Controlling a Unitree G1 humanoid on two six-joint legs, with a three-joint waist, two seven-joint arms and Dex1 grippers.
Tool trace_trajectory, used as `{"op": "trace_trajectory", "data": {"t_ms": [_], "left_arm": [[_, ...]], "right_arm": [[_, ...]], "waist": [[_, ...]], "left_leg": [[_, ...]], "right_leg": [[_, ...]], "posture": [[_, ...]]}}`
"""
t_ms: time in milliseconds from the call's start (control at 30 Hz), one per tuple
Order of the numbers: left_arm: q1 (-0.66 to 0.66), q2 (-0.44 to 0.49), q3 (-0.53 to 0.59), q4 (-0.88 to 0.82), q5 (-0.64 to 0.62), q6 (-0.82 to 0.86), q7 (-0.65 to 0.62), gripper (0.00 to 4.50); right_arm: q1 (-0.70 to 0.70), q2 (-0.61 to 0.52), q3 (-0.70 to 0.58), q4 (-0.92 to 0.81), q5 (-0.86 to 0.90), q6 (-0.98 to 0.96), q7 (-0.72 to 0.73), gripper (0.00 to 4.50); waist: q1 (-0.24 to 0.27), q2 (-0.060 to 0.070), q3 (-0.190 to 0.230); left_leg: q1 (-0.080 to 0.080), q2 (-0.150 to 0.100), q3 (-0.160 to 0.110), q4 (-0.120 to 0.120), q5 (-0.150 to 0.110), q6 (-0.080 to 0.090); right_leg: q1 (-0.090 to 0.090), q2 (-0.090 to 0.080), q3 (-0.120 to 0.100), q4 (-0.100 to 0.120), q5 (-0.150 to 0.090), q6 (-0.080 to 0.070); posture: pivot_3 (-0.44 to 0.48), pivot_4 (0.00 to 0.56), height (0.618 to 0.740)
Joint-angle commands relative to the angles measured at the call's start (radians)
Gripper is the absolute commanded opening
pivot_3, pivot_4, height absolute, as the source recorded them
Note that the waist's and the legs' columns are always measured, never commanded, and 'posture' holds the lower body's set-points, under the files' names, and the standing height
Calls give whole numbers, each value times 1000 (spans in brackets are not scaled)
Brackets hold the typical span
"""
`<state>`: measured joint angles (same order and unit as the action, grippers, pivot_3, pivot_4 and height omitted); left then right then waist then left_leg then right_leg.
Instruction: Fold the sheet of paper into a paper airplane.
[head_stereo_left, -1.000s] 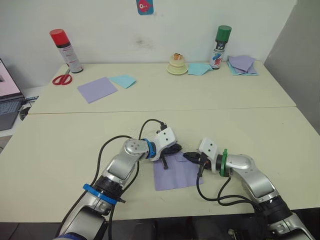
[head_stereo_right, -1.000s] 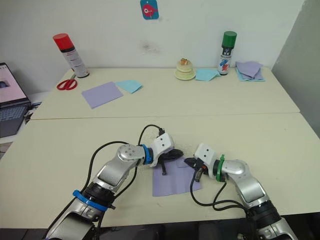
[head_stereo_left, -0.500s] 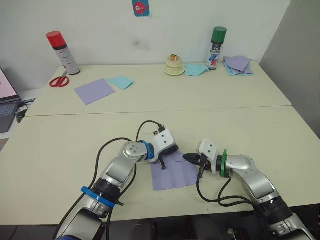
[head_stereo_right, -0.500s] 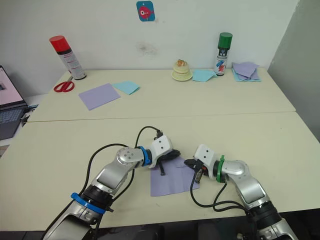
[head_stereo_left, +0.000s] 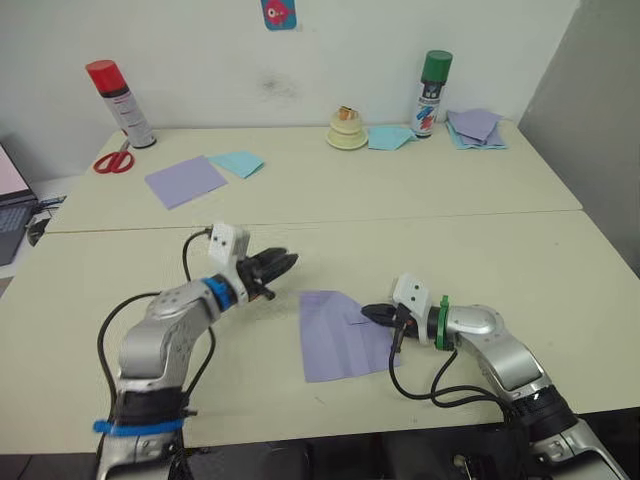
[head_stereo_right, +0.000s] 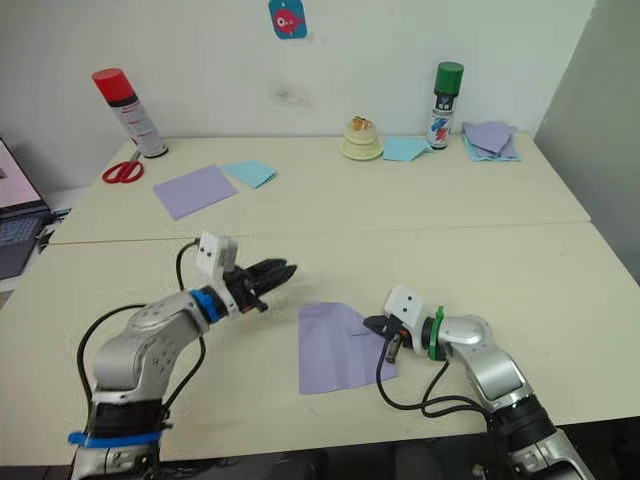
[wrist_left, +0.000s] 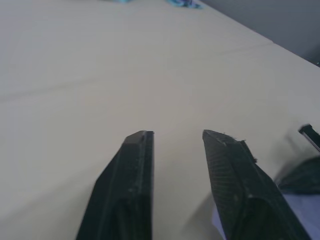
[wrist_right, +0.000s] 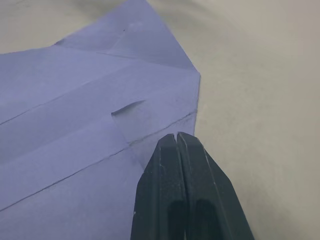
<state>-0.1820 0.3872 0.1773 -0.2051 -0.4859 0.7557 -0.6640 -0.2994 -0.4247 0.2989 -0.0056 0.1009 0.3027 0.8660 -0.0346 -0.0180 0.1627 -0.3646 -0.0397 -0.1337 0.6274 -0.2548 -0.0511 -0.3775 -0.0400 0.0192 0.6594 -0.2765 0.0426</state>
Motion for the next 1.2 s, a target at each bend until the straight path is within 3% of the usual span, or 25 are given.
{"op": "trace_trajectory", "data": {"t_ms": [33,167,433,533,733,1000,1200], "left_arm": [[51,-9,12,-87,-80,69,14,2550],[101,-32,-43,-102,-66,53,37,2550],[65,-79,-142,-62,-22,-9,76,2550],[65,-76,-145,-56,-20,-22,83,2004],[46,-15,-176,-58,3,-35,48,48],[-70,83,-305,107,189,-218,-15,17],[-124,101,-339,167,240,-310,-76,17]], "right_arm": [[3,2,27,27,-15,17,7,0],[-2,3,27,30,-14,19,14,0],[-15,12,21,35,-6,32,17,0],[-22,19,15,27,-2,41,13,0],[-20,26,6,-2,10,54,10,0],[-40,49,4,-19,30,70,18,0],[-43,48,14,-10,22,70,18,0]], "waist": [[3,-1,1],[6,-2,1],[2,-2,1],[2,-2,1],[3,-2,1],[3,-1,2],[4,0,2]], "left_leg": [[0,0,0,0,0,0],[0,0,-1,0,0,0],[0,0,0,0,0,-1],[0,1,0,0,-1,-1],[-1,1,0,0,-1,-1],[-1,0,0,-1,-1,-2],[-4,-1,0,-1,-1,-2]], "right_leg": [[0,0,0,0,0,0],[1,-1,-1,0,0,0],[0,-1,0,-1,0,-1],[0,0,0,-1,0,-1],[0,0,0,-1,-1,-1],[-1,1,0,-1,-1,-1],[-4,0,0,-1,-1,-2]], "posture": [[0,150,740],[0,150,740],[0,150,740],[0,150,740],[0,150,740],[0,150,740],[0,150,740]]}}
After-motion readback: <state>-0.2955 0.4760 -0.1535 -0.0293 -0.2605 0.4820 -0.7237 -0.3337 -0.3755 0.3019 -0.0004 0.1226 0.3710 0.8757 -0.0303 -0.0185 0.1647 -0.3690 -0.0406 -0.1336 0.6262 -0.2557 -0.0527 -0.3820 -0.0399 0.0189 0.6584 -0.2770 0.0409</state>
